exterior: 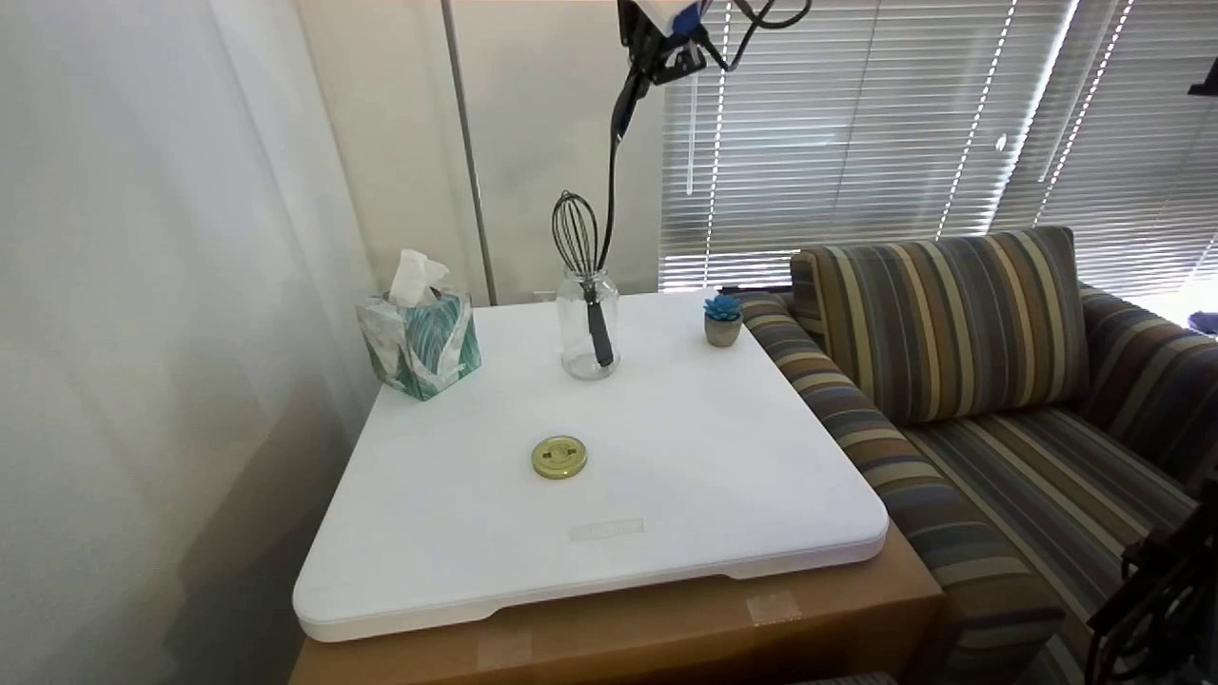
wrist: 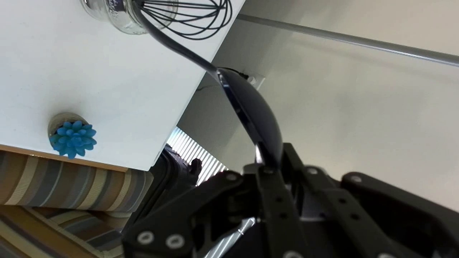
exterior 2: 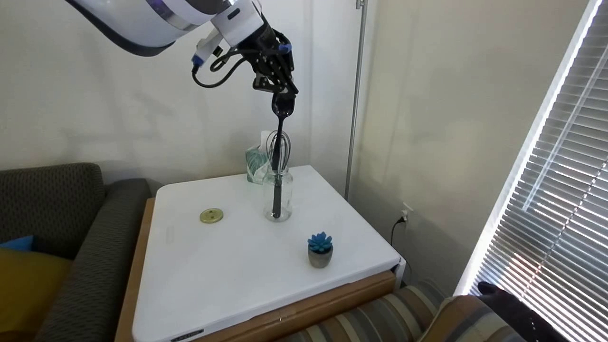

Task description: Uncover the jar and put the whisk and the spoon inside the jar

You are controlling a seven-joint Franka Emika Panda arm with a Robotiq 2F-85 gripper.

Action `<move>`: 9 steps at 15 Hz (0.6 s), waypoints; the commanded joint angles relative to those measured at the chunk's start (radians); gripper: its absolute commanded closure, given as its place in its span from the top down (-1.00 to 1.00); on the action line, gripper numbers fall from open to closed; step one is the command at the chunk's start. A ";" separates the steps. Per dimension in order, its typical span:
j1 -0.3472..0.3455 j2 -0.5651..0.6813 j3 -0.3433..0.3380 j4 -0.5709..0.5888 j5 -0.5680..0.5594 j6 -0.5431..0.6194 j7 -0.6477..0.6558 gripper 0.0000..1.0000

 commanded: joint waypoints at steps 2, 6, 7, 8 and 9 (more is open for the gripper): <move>-0.009 -0.023 -0.002 -0.061 -0.010 0.029 -0.012 -0.95; -0.007 0.002 0.011 -0.070 -0.007 0.027 -0.024 -0.95; -0.008 0.011 0.017 -0.071 -0.002 0.027 -0.029 -0.95; -0.011 0.022 0.023 -0.070 0.002 0.029 -0.035 -0.95; -0.009 0.032 0.025 -0.067 0.000 0.026 -0.033 -0.95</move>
